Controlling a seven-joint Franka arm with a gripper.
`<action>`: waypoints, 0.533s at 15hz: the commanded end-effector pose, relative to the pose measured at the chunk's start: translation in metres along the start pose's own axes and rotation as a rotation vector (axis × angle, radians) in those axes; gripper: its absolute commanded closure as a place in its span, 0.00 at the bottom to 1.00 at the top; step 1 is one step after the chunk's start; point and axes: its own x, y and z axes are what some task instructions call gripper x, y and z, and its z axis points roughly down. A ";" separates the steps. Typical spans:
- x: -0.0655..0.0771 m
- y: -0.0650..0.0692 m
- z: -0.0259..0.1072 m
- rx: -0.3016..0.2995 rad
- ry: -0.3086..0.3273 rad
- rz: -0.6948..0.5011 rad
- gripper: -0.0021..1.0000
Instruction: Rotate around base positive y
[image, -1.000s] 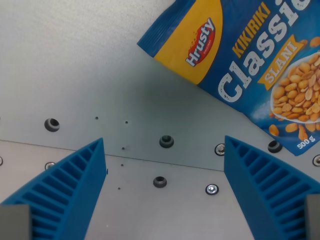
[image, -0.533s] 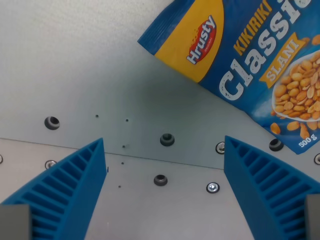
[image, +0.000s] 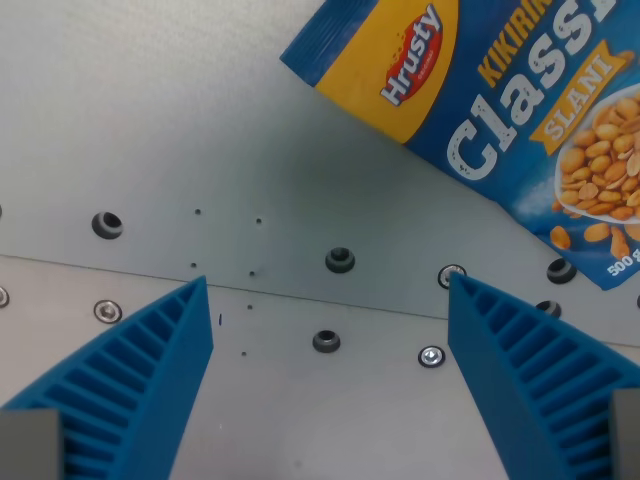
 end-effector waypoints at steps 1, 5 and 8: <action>0.006 0.002 -0.007 0.030 -0.173 0.000 0.00; 0.006 0.002 -0.007 0.040 -0.225 0.001 0.00; 0.006 0.002 -0.007 0.048 -0.264 0.001 0.00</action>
